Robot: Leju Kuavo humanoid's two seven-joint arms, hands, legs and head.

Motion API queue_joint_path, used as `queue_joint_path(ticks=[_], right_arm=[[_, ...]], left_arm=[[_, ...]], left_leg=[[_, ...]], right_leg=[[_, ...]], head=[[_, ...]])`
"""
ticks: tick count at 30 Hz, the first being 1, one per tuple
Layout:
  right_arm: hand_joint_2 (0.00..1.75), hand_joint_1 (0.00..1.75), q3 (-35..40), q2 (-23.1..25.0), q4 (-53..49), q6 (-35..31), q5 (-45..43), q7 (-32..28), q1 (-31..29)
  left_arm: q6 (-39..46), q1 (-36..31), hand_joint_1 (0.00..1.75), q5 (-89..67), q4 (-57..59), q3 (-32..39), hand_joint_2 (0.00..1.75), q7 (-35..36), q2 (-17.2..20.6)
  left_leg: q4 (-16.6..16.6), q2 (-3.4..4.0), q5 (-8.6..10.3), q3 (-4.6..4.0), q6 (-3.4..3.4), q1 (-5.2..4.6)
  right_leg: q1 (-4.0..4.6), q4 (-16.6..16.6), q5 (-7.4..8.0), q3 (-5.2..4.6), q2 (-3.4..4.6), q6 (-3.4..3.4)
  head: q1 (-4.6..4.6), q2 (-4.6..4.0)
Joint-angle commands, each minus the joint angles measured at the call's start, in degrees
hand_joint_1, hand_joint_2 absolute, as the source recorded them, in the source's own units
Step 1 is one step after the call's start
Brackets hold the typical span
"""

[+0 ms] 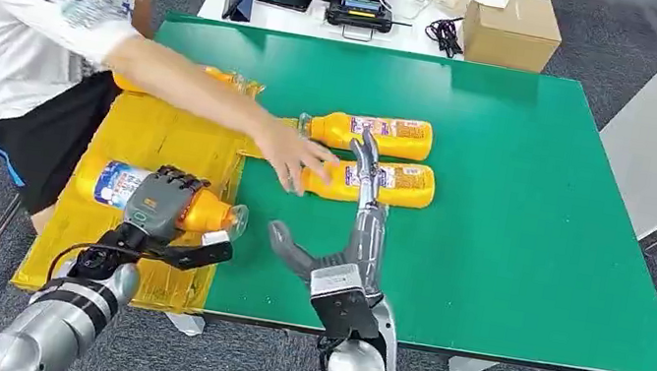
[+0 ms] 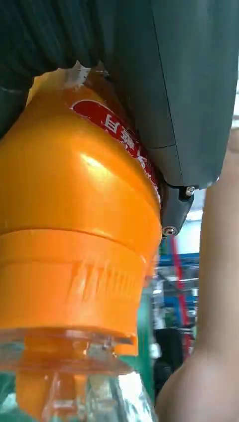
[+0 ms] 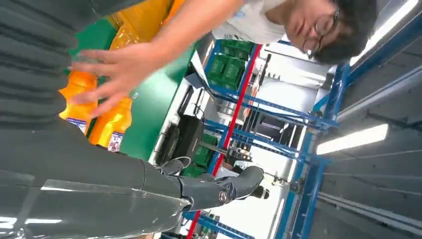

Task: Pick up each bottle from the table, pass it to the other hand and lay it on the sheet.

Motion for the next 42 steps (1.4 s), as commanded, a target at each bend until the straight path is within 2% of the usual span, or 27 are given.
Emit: queue_joint_path(ticks=[1, 5, 9, 10, 13, 15, 16, 18, 27, 28, 29, 30, 33, 42], right_arm=[[1.75, 0.00, 1.64, -0.86, 4.02, 1.21, 0.29, 1.05, -2.32], [1.75, 0.00, 2.16, -0.85, 4.73, 2.42, 0.70, 1.56, -2.42], [1.75, 0.00, 2.16, -0.85, 4.73, 2.42, 0.70, 1.56, -2.42], [1.75, 0.00, 2.11, -0.81, 4.95, 2.62, 0.78, 1.65, -2.39], [1.75, 0.00, 2.00, -0.60, 5.38, 3.34, 0.35, 1.80, -2.25], [1.75, 0.00, 1.53, -0.46, 5.62, 4.11, -0.70, 1.62, -2.16], [1.75, 0.00, 1.29, -0.35, 5.70, 4.97, -1.61, 1.62, -2.10], [1.75, 0.00, 1.19, -0.40, 5.75, 5.05, -1.70, 1.60, -2.12], [1.75, 0.00, 1.19, -0.40, 5.75, 5.05, -1.70, 1.60, -2.12], [1.75, 0.00, 1.19, -0.40, 5.75, 5.05, -1.70, 1.60, -2.12], [1.75, 0.00, 1.09, -0.32, 5.77, 5.04, -1.70, 1.60, -2.09], [1.75, 0.00, 1.09, -0.32, 5.97, 5.38, -1.84, 1.69, -2.12], [1.75, 0.00, 0.83, -0.23, 6.60, 6.48, -2.55, 1.79, -2.19], [1.75, 0.00, -1.05, 0.10, 7.90, 8.58, -5.06, 1.70, -2.62]], left_arm=[[-3.47, -4.25, 1.75, 1.63, 8.81, 2.17, 1.75, 0.50, 1.75], [-11.12, -5.10, 1.75, 7.98, 10.21, 6.40, 1.75, -1.39, 1.26], [-11.12, -5.10, 1.75, 7.98, 10.21, 6.40, 1.75, -1.39, 1.26], [-14.42, -5.20, 1.75, 11.75, 10.10, 8.76, 1.75, -2.98, 0.79], [-16.26, -5.24, 1.75, 11.05, 10.56, 7.78, 1.75, -1.32, 1.50], [-15.43, -4.90, 1.75, 9.46, 10.76, 6.31, 1.75, 0.00, 1.97], [-15.08, -4.85, 1.62, 7.79, 11.03, 5.02, 1.75, 1.50, 2.24], [-14.94, -4.73, 1.62, 7.71, 11.09, 4.92, 1.75, 1.63, 2.22], [-14.94, -4.73, 1.62, 7.71, 11.09, 4.92, 1.75, 1.63, 2.22], [-14.94, -4.73, 1.26, 7.71, 11.09, 4.92, 1.75, 1.63, 2.22], [-15.67, -4.83, 0.49, 7.56, 11.50, 4.78, 1.75, 2.18, 2.14], [-16.74, -4.84, 0.00, 8.07, 11.81, 5.13, 1.75, 2.31, 2.02], [-20.83, -4.58, 0.00, 7.93, 12.50, 4.51, 1.75, 3.02, 2.15], [-26.21, -3.52, 0.00, 7.93, 13.51, 3.66, 1.75, 3.83, 2.91]], left_leg=[[-0.01, 0.19, -0.10, 0.23, -0.08, 0.06], [0.01, 0.20, -0.14, 0.32, -0.09, 0.08], [-0.03, 0.23, -0.09, 0.29, -0.08, 0.05], [-0.02, 0.30, -0.13, 0.39, -0.10, 0.06], [-0.05, 0.19, -0.05, 0.33, -0.06, 0.02], [-0.06, 0.31, -0.12, 0.50, -0.11, 0.07], [-0.10, 0.38, -0.13, 0.64, -0.13, 0.08], [-0.11, 0.22, -0.06, 0.58, -0.07, 0.00], [-0.12, 0.39, -0.08, 0.73, -0.08, 0.02], [-0.11, 0.36, -0.06, 0.69, -0.08, 0.01], [-0.10, 0.45, -0.12, 0.78, -0.11, 0.04], [-0.11, 0.39, -0.08, 0.73, -0.09, 0.02], [-0.13, 0.43, -0.10, 0.79, -0.10, 0.02], [-0.20, 0.54, -0.09, 0.92, -0.10, 0.00]], right_leg=[[0.07, -0.02, -0.04, 0.19, 0.16, -0.11], [0.10, -0.03, -0.07, 0.28, 0.17, -0.13], [0.06, -0.04, -0.01, 0.23, 0.20, -0.10], [0.08, -0.03, -0.03, 0.31, 0.26, -0.14], [0.03, -0.04, 0.01, 0.26, 0.17, -0.08], [0.08, -0.05, -0.02, 0.41, 0.26, -0.14], [0.09, -0.08, -0.02, 0.52, 0.33, -0.18], [0.01, -0.05, 0.01, 0.49, 0.19, -0.07], [0.03, -0.06, 0.01, 0.55, 0.36, -0.11], [0.02, -0.04, 0.01, 0.51, 0.34, -0.09], [0.05, -0.05, -0.01, 0.59, 0.42, -0.13], [0.03, -0.05, 0.00, 0.55, 0.36, -0.10], [0.04, -0.08, 0.00, 0.59, 0.40, -0.12], [0.02, -0.13, 0.04, 0.74, 0.49, -0.13]], head=[[0.00, 0.00], [0.00, 0.00], [0.00, 0.00], [-0.02, 0.00], [0.00, 0.00], [0.00, 0.00], [-0.02, 0.00], [-0.02, 0.00], [0.00, 0.00], [0.00, 0.00], [0.00, 0.00], [0.00, 0.00], [0.00, 0.00], [-0.02, 0.00]])
